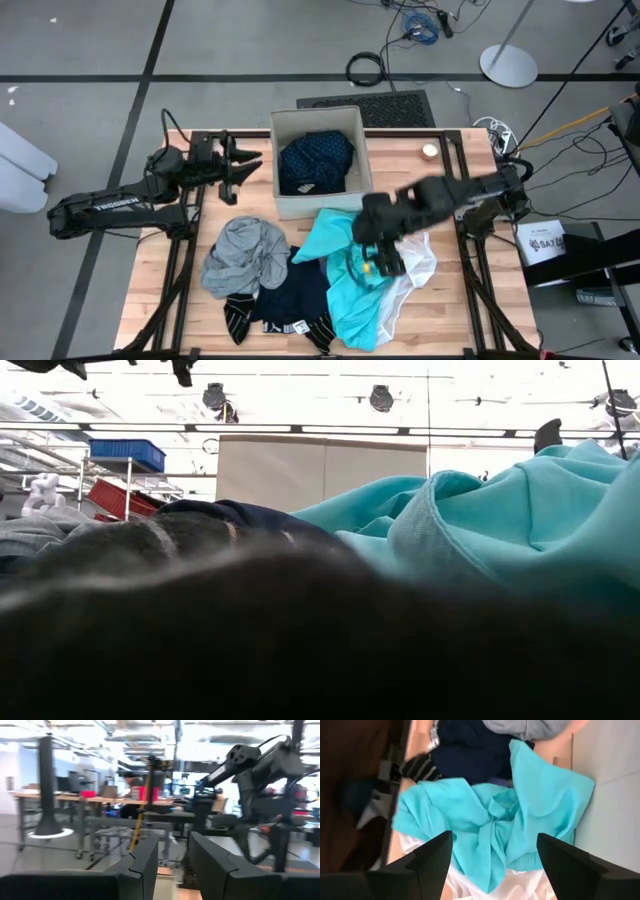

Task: Sort clothes
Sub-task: Put the light blue shorts into the laundry bin

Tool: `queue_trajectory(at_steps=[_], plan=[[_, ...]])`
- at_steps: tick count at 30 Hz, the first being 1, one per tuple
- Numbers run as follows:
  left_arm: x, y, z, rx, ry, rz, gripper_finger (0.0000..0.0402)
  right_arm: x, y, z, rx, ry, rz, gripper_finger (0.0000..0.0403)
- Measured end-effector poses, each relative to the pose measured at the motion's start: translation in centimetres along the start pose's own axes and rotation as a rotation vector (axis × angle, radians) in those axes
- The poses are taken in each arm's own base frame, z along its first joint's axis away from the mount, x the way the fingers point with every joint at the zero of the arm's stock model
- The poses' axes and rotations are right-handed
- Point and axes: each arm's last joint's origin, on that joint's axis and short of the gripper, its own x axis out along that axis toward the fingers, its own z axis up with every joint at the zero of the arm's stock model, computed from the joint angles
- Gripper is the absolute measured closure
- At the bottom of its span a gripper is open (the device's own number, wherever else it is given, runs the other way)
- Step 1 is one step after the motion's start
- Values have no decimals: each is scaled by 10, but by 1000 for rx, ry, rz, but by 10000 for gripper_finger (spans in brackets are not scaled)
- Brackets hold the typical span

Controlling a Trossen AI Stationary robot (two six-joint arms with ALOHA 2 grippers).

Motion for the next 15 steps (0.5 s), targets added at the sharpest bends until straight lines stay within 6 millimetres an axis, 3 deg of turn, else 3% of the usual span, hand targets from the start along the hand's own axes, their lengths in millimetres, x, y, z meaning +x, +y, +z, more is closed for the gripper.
queue_trajectory(at_steps=[5,9,15], plan=[[5,-20,4,-4,-11,-37,283,16,24,-23,47,-37,-64,124],[15,-37,3,-1,10,-30,283,26,35,-50,112,-146,4,124],[53,-67,-14,2,130,-113,283,51,43,-92,220,-319,108,124]])
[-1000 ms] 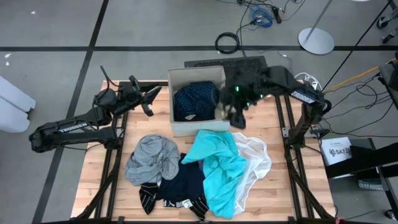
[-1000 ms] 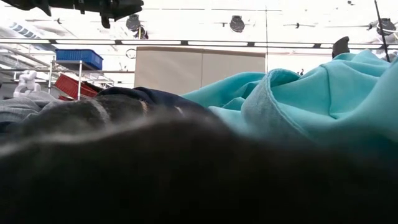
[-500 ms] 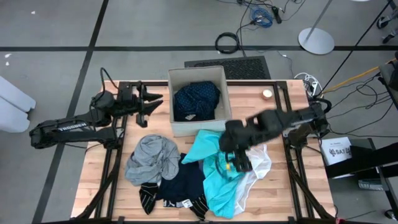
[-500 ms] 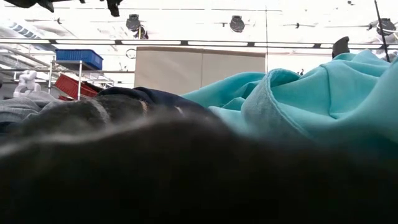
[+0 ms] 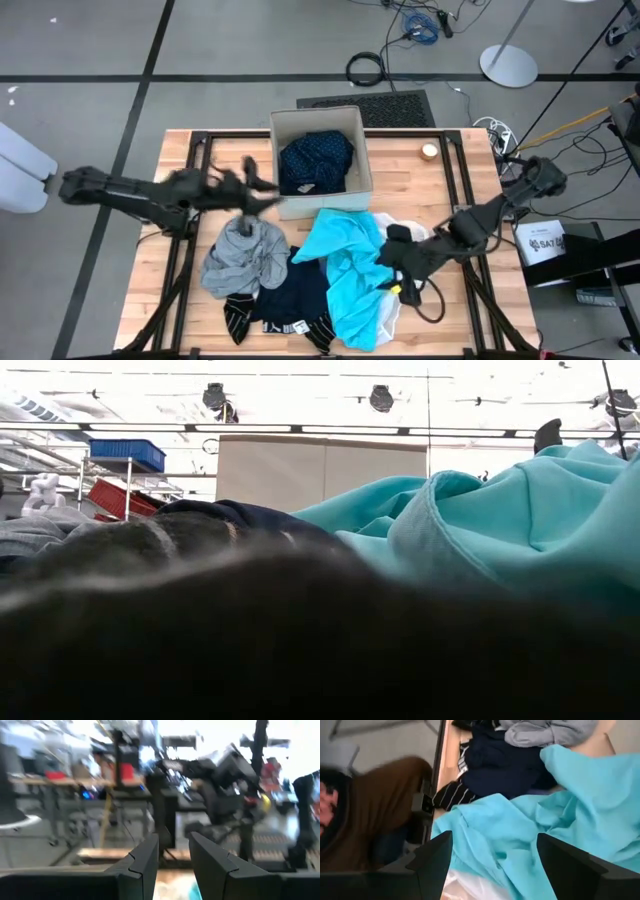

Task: Sort clothes
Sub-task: Put the light blue shorts into the laundry bin

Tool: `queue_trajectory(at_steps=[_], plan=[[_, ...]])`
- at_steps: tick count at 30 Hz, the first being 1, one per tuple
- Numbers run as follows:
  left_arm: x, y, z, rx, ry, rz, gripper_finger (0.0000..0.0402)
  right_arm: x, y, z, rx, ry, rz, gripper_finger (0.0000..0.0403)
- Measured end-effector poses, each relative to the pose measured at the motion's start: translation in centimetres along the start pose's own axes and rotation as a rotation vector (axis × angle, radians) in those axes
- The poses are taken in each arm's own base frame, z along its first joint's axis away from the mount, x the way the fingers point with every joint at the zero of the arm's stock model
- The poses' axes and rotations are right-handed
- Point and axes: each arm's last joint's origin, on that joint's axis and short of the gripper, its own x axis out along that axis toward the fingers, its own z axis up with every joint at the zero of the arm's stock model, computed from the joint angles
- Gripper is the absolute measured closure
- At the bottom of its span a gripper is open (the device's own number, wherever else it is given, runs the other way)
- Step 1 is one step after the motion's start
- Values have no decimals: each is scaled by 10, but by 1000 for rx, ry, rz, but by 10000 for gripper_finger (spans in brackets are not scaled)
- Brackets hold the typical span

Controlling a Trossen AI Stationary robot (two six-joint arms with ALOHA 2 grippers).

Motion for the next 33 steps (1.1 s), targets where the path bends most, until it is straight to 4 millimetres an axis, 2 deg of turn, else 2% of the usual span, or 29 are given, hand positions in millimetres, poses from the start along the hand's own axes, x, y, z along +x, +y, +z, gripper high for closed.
queue_trajectory(at_steps=[4,8,11,15,18,23,25,33], plan=[[35,-18,-13,68,89,-65,283,22,-9,-29,74,-12,22,124],[65,-37,-26,150,155,-121,283,42,-18,-48,93,2,7,124],[82,-48,-43,193,287,-163,283,53,-20,-56,89,-11,28,124],[100,-59,-65,215,439,-197,283,54,-20,-55,121,-8,47,124],[111,-67,-84,222,499,-219,283,55,-14,-51,127,-64,85,124],[121,-87,-107,213,542,-398,283,64,-5,-50,79,-113,117,124],[124,-91,-113,234,557,-408,283,67,-5,-50,77,-110,112,124],[130,-75,-121,337,598,-118,283,69,-6,-52,93,-97,101,124]])
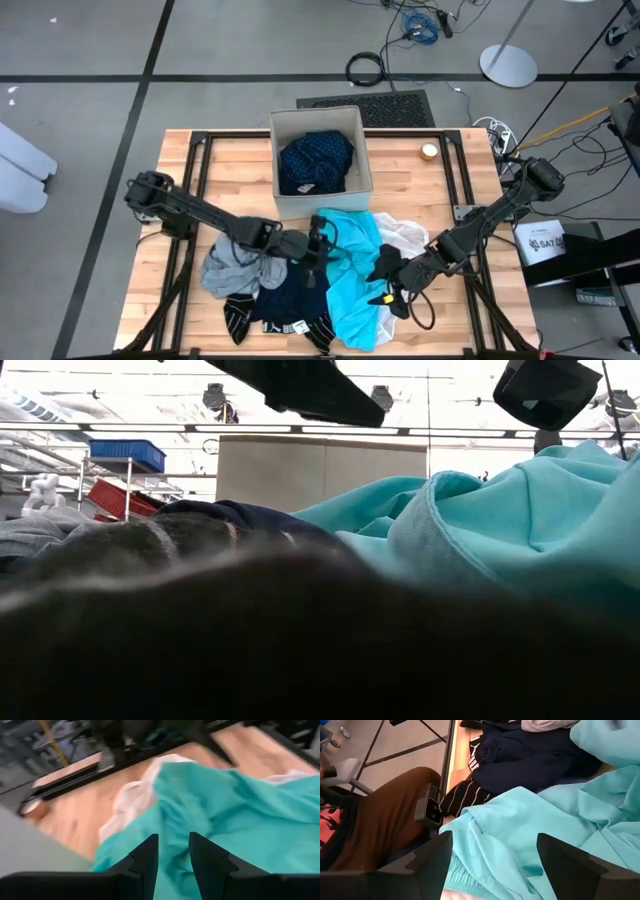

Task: Sort clothes
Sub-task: Put the light blue shorts into the laundry bin

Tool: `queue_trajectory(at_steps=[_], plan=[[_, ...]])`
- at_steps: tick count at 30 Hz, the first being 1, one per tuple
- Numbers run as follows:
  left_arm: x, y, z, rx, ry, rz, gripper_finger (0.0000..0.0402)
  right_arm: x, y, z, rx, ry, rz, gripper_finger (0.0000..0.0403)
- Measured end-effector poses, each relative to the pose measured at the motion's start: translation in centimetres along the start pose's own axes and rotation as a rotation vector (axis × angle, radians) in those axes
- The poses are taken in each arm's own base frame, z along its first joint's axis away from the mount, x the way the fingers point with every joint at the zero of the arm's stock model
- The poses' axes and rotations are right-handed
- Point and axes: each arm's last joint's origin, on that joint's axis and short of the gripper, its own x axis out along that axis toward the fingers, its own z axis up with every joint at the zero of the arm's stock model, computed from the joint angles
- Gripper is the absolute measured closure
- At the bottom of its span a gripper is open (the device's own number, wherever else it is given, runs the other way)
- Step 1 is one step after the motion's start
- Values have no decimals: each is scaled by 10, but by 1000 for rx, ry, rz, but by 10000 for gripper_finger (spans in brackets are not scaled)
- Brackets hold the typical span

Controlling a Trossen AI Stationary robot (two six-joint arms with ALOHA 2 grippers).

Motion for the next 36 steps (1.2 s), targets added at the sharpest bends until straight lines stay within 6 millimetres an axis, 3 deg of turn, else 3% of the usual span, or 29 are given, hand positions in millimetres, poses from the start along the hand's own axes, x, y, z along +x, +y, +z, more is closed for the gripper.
queue_trajectory(at_steps=[6,17,28,31,36], plan=[[5,8,-5,-29,28,66,283,0,0,0,-2,1,-1,124],[31,9,-32,-31,130,75,283,0,0,0,2,2,-7,124],[37,17,-40,-93,150,82,287,0,-1,0,21,-5,-28,124],[36,18,-37,-92,149,111,311,0,-2,-1,29,-3,-29,124],[36,20,-26,-97,117,129,384,0,-2,-1,30,-2,-29,124]])
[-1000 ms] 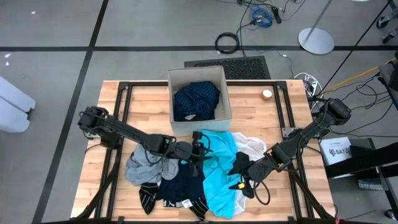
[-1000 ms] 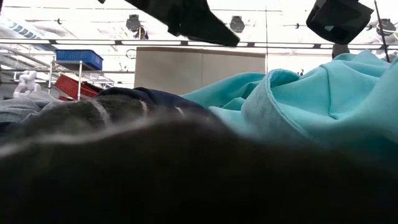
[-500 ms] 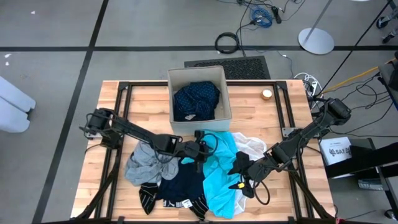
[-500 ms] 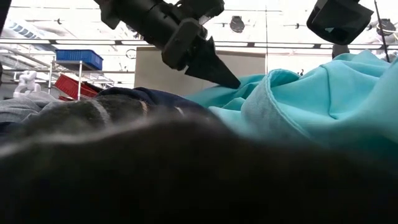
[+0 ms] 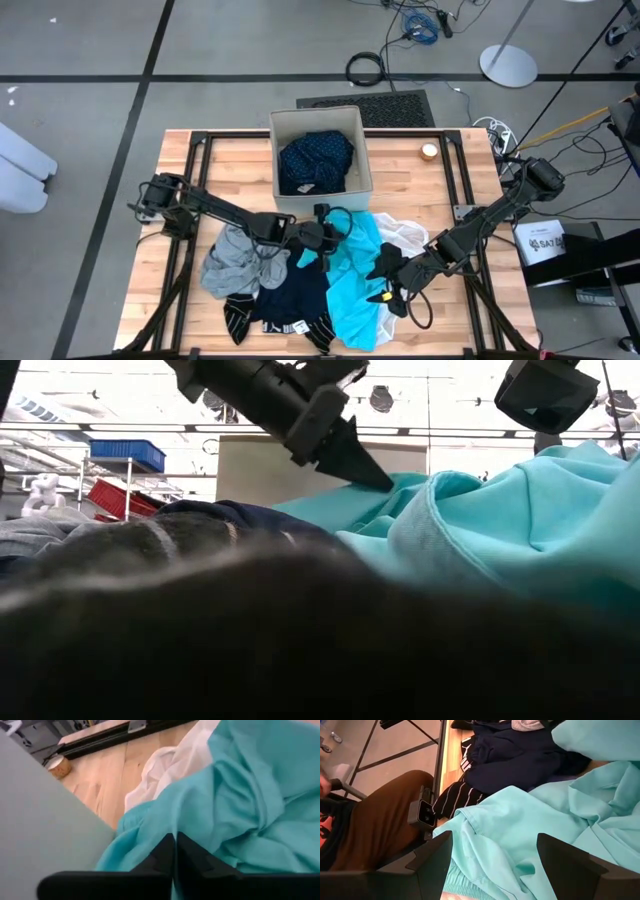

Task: Sort clothes
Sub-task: Put the light blue shorts into the laundry bin

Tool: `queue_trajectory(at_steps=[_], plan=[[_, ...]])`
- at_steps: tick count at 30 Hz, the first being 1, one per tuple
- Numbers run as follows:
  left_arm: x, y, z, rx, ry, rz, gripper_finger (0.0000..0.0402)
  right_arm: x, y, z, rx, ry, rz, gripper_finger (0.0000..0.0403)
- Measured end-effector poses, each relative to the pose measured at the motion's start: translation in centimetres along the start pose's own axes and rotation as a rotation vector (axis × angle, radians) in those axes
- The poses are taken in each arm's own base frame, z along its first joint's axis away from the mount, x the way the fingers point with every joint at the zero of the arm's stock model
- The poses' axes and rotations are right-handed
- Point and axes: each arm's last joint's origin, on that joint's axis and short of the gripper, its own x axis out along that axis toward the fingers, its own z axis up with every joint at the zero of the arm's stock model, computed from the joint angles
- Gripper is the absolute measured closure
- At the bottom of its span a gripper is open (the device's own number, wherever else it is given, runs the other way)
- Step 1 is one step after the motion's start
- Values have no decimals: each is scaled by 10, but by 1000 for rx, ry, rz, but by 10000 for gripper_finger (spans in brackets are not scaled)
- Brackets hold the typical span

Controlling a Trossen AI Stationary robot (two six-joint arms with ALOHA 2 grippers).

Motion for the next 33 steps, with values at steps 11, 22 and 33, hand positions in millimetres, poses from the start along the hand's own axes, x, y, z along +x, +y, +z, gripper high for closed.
queue_trajectory(at_steps=[11,22,33], plan=[[-30,-11,53,170,-87,192,398,0,2,3,-116,-51,-7,124],[-112,47,140,303,-68,400,400,-3,8,11,-138,-126,5,124],[-208,79,191,159,-157,314,400,-4,13,7,-140,-101,44,124]])
